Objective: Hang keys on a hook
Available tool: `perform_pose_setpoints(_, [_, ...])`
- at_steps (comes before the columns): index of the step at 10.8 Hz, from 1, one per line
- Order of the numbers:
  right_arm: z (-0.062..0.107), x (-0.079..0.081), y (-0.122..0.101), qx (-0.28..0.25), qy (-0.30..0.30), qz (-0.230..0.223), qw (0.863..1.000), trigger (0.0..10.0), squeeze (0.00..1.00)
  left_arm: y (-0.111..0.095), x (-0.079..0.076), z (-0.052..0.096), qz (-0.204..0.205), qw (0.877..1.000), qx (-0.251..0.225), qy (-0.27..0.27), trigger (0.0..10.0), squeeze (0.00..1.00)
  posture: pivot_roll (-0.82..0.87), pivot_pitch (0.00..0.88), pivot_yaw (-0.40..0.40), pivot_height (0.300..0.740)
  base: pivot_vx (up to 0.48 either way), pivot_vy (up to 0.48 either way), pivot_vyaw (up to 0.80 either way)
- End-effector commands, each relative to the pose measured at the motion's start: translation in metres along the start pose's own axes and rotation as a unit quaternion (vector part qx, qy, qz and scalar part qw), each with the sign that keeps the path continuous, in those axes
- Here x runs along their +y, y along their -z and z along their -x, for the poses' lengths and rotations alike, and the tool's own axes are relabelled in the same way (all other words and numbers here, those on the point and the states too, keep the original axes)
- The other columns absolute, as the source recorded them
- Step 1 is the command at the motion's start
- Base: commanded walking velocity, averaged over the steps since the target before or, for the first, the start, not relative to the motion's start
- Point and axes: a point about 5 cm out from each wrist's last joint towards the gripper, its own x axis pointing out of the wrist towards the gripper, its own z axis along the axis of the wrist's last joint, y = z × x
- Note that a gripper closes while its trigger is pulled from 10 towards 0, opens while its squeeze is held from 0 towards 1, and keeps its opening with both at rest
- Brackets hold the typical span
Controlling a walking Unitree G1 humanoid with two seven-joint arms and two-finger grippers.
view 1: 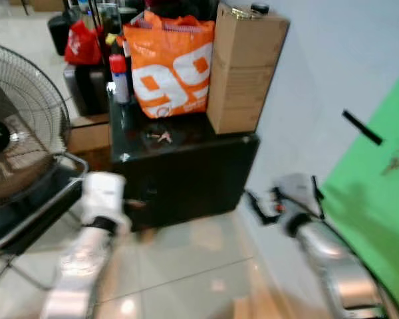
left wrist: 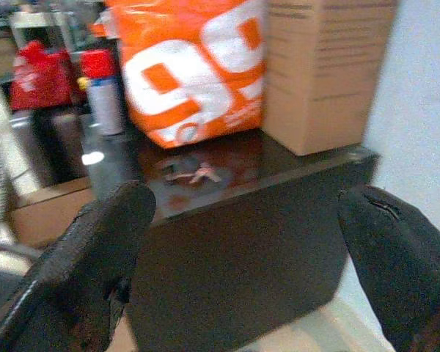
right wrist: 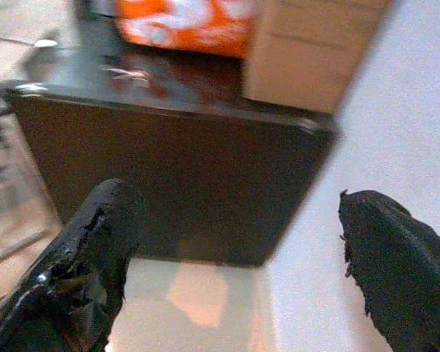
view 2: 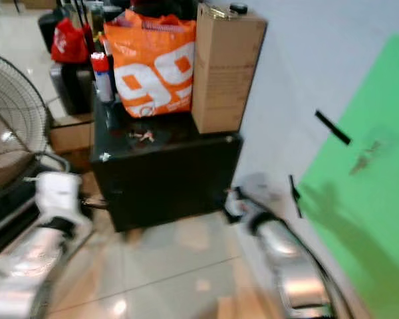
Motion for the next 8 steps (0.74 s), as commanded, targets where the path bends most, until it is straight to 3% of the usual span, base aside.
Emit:
perform_pose_setpoints(1, [-0.003,0.002,-0.005,-0.022,0.006,-0.020,1.000,10.0,1.00,-0.001,0.012,0.001,-0.018,1.000,-0.005,-0.021,10.0,0.35,0.07,0.000,-0.037,0.740,0.386,0.000,0.00])
perform_pose_setpoints(3, [0.001,0.001,0.004,-0.040,-0.001,-0.011,0.999,10.0,1.00,0.001,0.015,0.002,-0.026,0.999,-0.013,-0.029,10.0,0.35,0.07,0.000,-0.029,0.740,0.386,0.000,0.00])
perform_pose_setpoints(6, [0.006,-0.001,0.012,-0.036,-0.003,-0.035,0.999,10.0,1.00,0.004,0.015,0.004,-0.030,0.999,-0.015,-0.030,10.0,0.35,0.07,0.000,-0.024,0.740,0.386,0.000,0.00])
perform_pose_setpoints(8, [0.006,-0.001,0.012,-0.043,-0.008,-0.035,0.998,10.0,1.00,0.004,0.014,0.004,-0.032,0.999,-0.020,-0.028,10.0,0.34,0.07,0.000,-0.023,0.740,0.384,0.000,0.80])
